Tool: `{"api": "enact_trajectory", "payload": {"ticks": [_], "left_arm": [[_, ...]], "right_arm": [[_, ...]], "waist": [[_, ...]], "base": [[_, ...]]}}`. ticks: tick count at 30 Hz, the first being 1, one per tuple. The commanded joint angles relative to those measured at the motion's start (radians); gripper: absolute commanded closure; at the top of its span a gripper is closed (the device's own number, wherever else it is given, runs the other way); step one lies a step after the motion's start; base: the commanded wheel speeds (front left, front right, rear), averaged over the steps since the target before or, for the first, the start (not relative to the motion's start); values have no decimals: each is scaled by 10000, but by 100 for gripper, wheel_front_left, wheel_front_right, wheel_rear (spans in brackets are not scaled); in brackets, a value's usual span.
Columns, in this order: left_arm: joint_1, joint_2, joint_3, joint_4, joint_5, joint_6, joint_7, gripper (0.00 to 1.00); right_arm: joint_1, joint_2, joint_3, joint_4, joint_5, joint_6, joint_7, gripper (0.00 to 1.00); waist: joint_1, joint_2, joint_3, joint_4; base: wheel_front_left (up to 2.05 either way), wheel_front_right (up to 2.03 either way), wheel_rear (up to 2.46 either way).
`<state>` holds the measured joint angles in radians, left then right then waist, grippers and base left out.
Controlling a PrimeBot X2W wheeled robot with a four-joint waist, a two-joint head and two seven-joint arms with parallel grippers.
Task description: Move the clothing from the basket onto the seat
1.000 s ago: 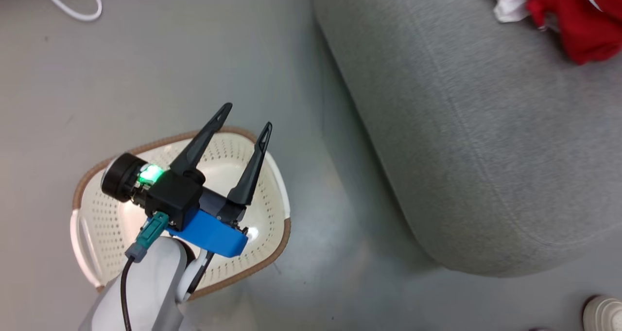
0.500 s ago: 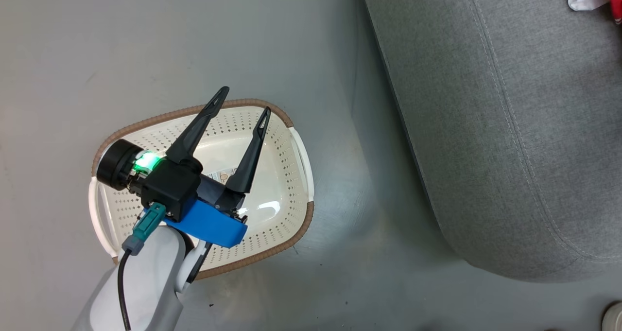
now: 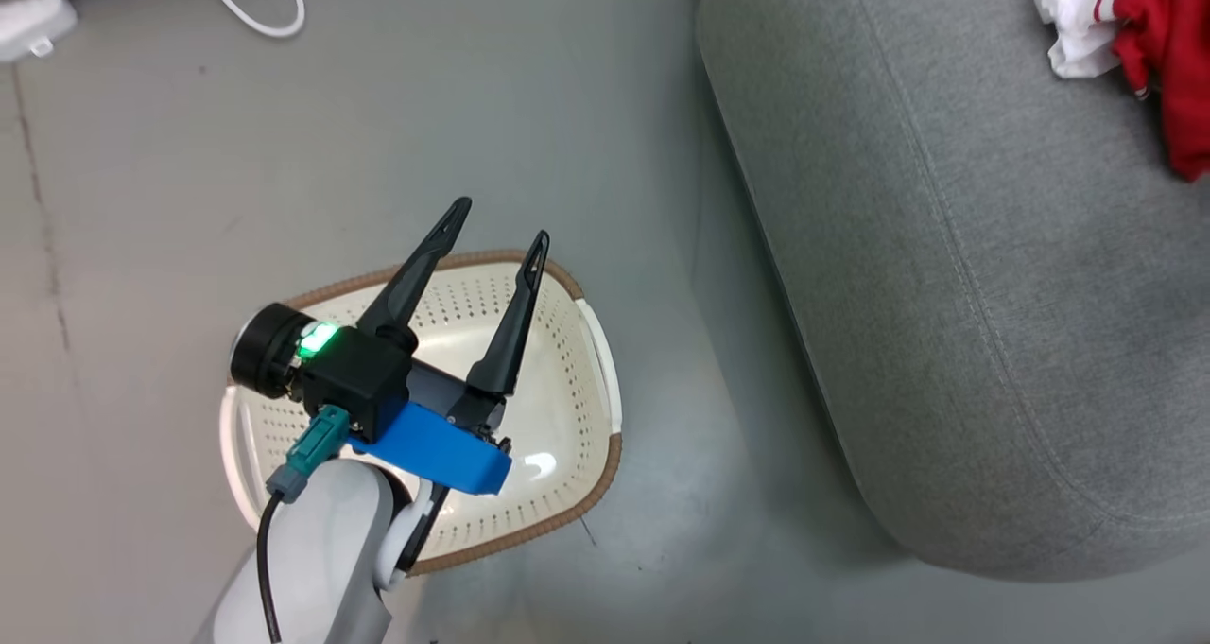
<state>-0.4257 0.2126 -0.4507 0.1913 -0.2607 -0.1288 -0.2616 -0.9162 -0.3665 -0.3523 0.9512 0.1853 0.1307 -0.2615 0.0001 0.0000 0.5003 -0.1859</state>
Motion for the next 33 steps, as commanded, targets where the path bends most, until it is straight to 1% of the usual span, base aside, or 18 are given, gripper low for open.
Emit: {"api": "enact_trajectory", "payload": {"ticks": [1,5,8,14,18,25,29,33], "left_arm": [[172,-96,82,83,-98,-20,-49,0],[556,-296,179,302,-331,-20,-51,0],[919,-480,442,480,-482,-20,-51,0],[1858,-830,1177,798,-726,-20,-51,0],[2347,-978,1710,894,-714,-20,-49,0],[3061,-1093,2524,1113,-577,-20,-49,0],[3376,-1132,2957,1246,-562,-20,-51,0],[3549,-1141,3177,1468,-586,-20,-49,0]], "right_arm": [[315,-28,128,-74,-79,1,-46,0],[823,-39,461,-155,-175,1,-45,0],[1284,40,734,-252,-261,1,-42,0],[2474,465,1422,-1019,-197,1,-27,0],[3318,731,1858,-1820,-87,1,30,0],[4901,1239,2403,-3625,-7,1,441,0],[5776,1622,2528,-4706,-188,1,748,0],[6696,2048,2557,-5666,-473,1,1064,0]], "waist": [[-1,0,-548,144],[-1,0,-1306,316],[-1,0,-1896,464],[-1,0,-3116,855],[-1,0,-3696,1154],[-1,0,-4472,1666],[-1,0,-4722,1919],[-1,0,-4936,2180]], "base": [[0,0,0],[0,0,0],[0,0,0],[0,0,0],[0,0,0],[0,0,0],[0,0,0],[0,0,0]]}}
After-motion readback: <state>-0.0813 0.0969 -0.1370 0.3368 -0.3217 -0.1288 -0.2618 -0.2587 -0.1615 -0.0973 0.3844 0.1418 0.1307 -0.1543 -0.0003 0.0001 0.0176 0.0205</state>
